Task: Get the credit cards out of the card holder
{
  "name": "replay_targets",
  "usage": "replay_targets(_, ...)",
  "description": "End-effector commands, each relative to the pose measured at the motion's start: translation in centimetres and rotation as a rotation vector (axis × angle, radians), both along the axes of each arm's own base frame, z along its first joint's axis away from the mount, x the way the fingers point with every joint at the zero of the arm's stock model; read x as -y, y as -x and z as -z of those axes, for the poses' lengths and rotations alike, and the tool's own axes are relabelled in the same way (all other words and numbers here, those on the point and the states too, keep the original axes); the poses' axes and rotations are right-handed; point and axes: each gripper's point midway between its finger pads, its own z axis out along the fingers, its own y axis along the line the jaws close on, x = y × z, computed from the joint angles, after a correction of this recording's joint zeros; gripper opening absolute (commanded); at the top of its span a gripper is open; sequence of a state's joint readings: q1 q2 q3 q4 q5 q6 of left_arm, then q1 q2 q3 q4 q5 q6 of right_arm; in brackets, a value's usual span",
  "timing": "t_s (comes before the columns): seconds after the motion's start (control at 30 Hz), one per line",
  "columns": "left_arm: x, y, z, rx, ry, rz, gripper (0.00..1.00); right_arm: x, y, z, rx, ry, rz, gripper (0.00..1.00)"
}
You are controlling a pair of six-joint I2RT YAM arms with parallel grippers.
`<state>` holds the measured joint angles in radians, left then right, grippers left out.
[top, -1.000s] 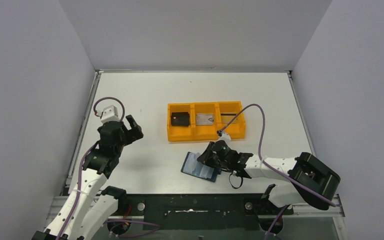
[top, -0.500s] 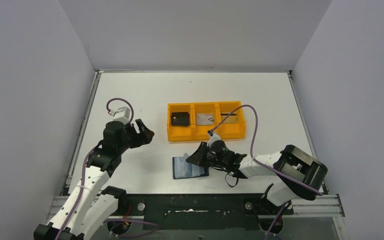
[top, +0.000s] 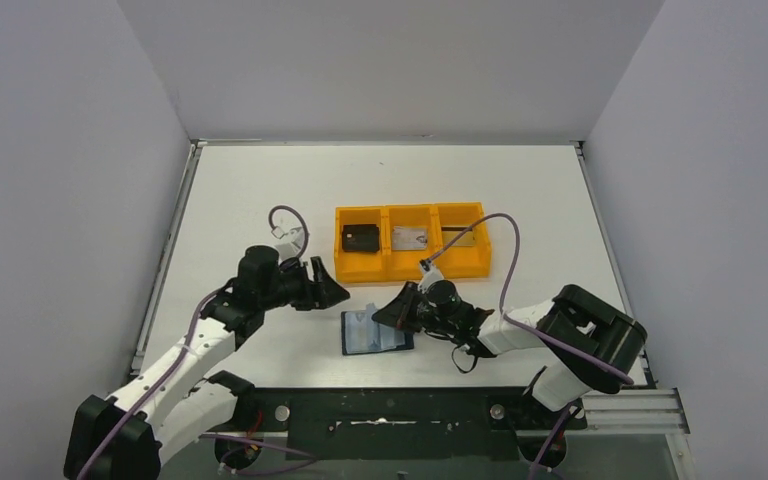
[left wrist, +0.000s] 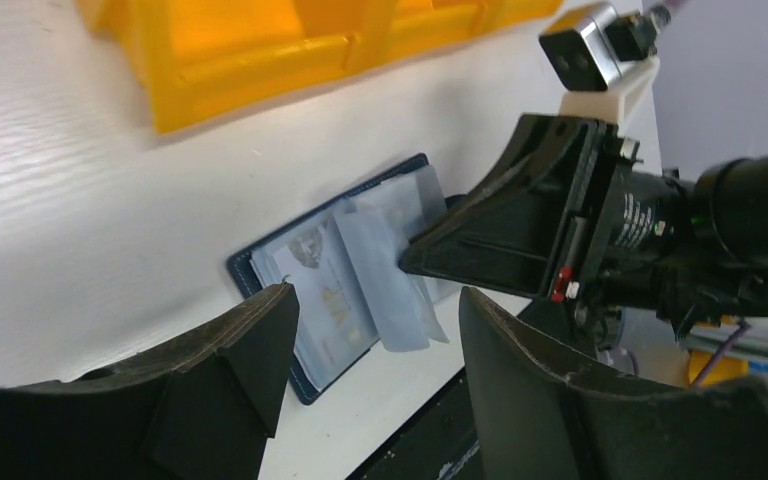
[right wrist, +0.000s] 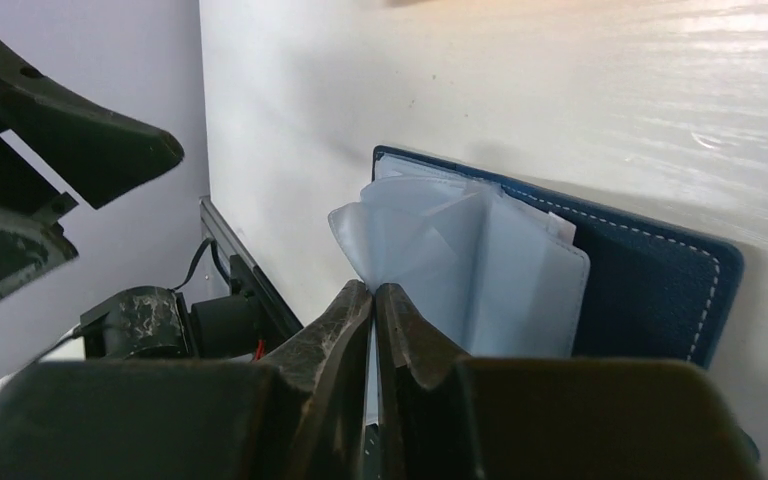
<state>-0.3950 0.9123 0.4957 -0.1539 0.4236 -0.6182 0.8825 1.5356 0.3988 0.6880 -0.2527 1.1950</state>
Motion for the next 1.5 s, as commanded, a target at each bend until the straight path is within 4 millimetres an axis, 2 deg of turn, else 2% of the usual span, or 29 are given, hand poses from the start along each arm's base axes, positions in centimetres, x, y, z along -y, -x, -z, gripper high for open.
replay_targets(0.0,3.4,0.0,-2.0,0.075,0.045,0.093,0.58,0.1,-0.6,-2.5,0.052,-0.085,0.022,0.08)
replay_targets(0.2,5.9,1.1,-0.2,0.011,0.043,0.176,0.55,2.5,-0.9,-1.2,0.005,-0.088,0.118,0.08)
replay_targets(0.37,7.9,1.9,0.5,-0.012,0.052,0.234,0.54,3.5,-0.8,-0.5,-0.016,-0.097,0.153,0.08)
replay_targets(0.57,10.0,2.7,2.1,-0.063,-0.006,0.295,0.5,5.0,-0.9,0.4,-0.047,-0.108,0.231,0.09)
replay_targets(1.03,14.7,4.9,4.5,-0.123,-0.005,0.441,0.45,7.6,-0.3,0.6,-0.042,-0.017,0.298,0.14)
replay_targets(1.2,16.0,5.5,5.1,-0.136,0.007,0.485,0.42,8.7,0.0,1.0,-0.068,0.027,0.335,0.28)
replay_targets(1.3,16.9,5.8,4.9,-0.122,0.013,0.517,0.4,10.2,0.2,1.5,-0.087,0.098,0.38,0.36)
replay_targets(1.37,17.4,5.8,4.6,-0.112,0.013,0.532,0.4,11.1,0.0,1.0,-0.081,0.133,0.417,0.45)
replay_targets(1.47,18.1,6.1,4.6,-0.106,0.011,0.554,0.4,12.9,-0.1,0.3,-0.073,0.198,0.48,0.48)
